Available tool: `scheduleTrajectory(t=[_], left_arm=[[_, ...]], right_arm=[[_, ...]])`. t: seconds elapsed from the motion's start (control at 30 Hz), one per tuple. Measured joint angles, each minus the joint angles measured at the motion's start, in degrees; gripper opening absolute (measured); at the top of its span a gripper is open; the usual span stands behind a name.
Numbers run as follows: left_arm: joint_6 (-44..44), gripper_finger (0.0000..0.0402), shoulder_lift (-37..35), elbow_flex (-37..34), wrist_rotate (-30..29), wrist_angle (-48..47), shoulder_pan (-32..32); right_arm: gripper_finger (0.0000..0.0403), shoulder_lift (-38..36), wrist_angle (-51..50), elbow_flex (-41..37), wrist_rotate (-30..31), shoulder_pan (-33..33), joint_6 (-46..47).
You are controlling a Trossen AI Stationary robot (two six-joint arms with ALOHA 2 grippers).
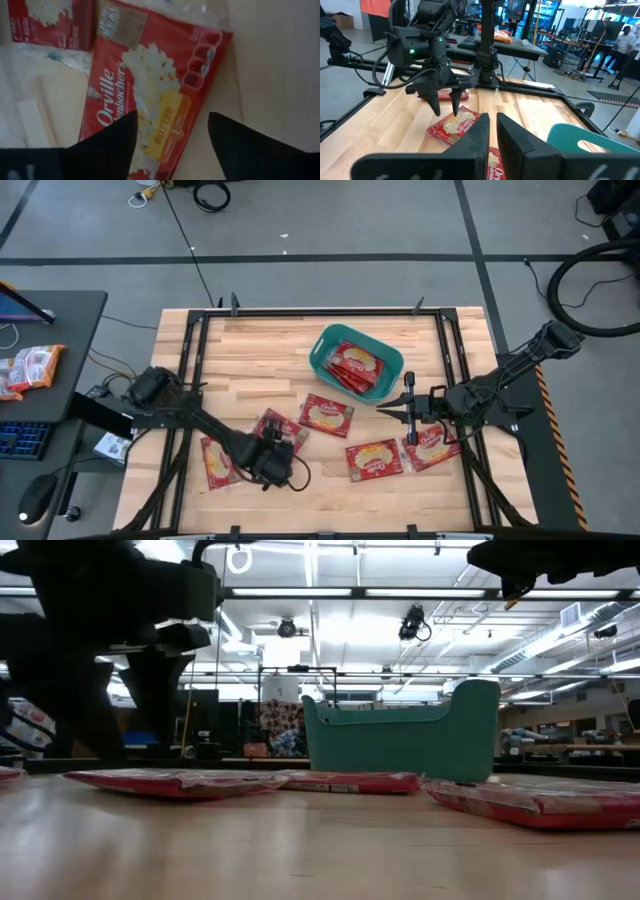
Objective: Sort popcorn bags into baskets
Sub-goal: Put the red popcorn bag into the green bin
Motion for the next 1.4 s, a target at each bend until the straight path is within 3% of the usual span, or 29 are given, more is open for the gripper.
scheduleTrajectory(t=[0.17, 0.4, 0.6, 0.9, 1.17, 1.4], left_arm=[[0.7, 0.0266, 2.5, 0.0, -1.1, 0.3, -1.0], [2.1, 0.0251, 5.6, 0.3, -3.3, 0.1, -1.2], [3.1, 0.0187, 5.8, 0.2, -3.0, 0.1, -1.1], [2.9, 0.0017, 6.0, 0.1, -2.3, -0.1, -1.0], [4.2, 0.0004, 4.7, 2.0, -2.1, -1.3, -0.2], [10.6, 0.0002, 2.2, 10.4, -10.2, -2.8, 0.4]], right_arm=[[0.0041, 0.0, 0.2, 0.0, -0.2, 0.0, 0.0], [0.0041, 0.0, 0.1, 0.0, -0.3, 0.0, 0.1], [0.0041, 0.0, 0.2, 0.0, -0.3, 0.0, 0.0], [0.0041, 0.0, 0.3, 0.0, -0.3, 0.0, 0.0], [0.0041, 0.0, 0.3, 0.0, -0.3, 0.0, 0.0], [0.0041, 0.0, 0.4, 0.0, -0.3, 0.0, 0.0]])
